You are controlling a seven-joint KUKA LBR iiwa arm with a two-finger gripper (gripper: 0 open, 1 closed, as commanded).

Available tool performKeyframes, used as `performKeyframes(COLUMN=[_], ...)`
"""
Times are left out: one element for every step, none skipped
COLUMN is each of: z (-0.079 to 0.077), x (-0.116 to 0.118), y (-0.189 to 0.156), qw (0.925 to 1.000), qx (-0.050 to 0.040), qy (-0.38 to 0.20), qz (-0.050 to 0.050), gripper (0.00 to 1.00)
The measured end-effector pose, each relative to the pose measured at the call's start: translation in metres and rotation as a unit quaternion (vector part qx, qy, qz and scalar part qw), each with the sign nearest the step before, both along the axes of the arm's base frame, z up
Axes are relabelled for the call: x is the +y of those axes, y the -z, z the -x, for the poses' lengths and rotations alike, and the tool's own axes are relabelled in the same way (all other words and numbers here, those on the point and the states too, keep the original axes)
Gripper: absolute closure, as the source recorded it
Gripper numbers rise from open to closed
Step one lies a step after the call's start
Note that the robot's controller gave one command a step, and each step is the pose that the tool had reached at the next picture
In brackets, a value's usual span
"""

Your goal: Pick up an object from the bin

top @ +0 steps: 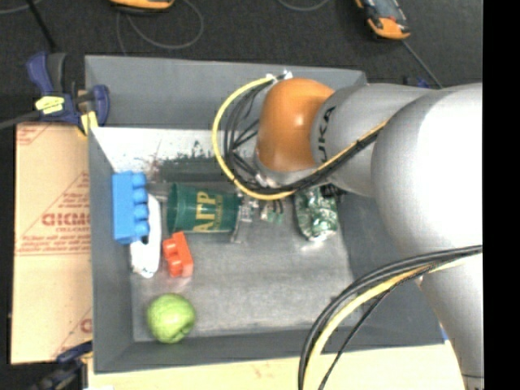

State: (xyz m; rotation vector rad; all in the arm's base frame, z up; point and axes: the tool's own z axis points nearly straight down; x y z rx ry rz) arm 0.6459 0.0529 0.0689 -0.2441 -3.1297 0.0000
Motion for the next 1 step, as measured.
performKeyframes(z=[0.0114], x=[-0.0081], y=[-0.0493], qw=[1.0], qx=[0.0009], qy=[-0.006], qz=[0.001], gripper=[1.0])
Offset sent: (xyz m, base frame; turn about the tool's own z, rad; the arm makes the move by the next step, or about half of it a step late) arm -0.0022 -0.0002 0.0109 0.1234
